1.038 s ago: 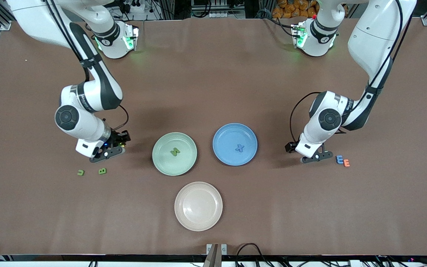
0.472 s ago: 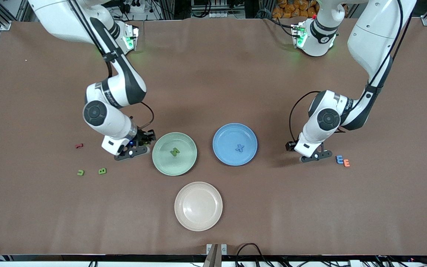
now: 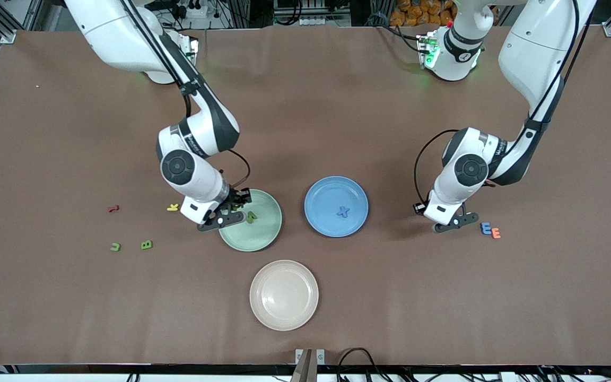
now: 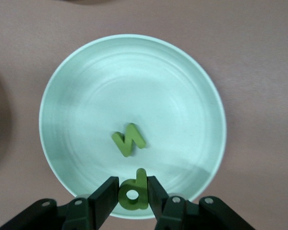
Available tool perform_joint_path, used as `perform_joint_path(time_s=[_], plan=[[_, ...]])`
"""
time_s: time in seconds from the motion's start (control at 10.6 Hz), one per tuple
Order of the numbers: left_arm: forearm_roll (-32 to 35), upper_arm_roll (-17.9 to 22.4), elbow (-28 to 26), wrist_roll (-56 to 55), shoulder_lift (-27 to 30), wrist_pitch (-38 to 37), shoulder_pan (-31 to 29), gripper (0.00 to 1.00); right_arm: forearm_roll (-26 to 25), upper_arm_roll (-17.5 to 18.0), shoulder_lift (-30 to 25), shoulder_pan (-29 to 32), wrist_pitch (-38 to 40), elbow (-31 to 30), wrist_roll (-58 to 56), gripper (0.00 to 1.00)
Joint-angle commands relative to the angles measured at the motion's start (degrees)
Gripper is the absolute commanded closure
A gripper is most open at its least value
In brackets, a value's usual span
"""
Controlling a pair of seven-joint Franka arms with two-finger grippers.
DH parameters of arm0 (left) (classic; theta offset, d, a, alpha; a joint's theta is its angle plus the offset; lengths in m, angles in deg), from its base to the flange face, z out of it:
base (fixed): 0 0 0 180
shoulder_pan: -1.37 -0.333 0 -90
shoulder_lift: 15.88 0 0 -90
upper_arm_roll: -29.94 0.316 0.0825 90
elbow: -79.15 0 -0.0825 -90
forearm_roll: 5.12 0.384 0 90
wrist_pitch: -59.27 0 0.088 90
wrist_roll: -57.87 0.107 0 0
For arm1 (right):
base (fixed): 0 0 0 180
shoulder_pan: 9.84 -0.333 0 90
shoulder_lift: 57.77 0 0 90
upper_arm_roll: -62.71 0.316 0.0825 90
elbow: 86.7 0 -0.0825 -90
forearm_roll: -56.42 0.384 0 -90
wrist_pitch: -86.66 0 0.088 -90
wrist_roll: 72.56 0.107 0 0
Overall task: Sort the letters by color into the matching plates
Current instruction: 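Place the p on the green plate while the left gripper grasps the blue a, then move the right gripper to the B while the left gripper releases the a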
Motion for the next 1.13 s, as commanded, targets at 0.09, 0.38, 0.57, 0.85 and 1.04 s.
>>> perform_joint_path(time_s=[0.09, 0.38, 0.57, 0.85, 1.04], plan=[[1.40, -0.92, 0.45, -2.80, 1.14, -0.27, 0.18, 1.00, 0.97, -0.34, 4.88, -2.38, 0.73, 6.15, 3.02, 0.85], [1.31, -3.29, 1.15, -6.13, 2.20, -0.80, 0.44, 1.00, 0.70, -0.60, 4.97, -1.86, 0.73, 6.24, 2.23, 0.00], [1.22, -5.84, 3.77, -10.77, 2.38, -4.47, 0.79, 1.00, 0.18, -0.87, 4.36, -1.59, 0.90, 6.24, 1.88, 0.00], [1.04, -7.17, 8.70, -17.90, 1.76, -10.02, 4.29, 1.00, 0.00, -3.49, 4.09, -1.33, 0.99, 5.98, -3.45, 0.00], [0.69, -7.17, 9.41, -19.76, 1.32, -10.12, 6.06, 1.00, -0.09, -6.13, 3.92, -0.54, 1.52, 5.80, -6.81, 0.00]])
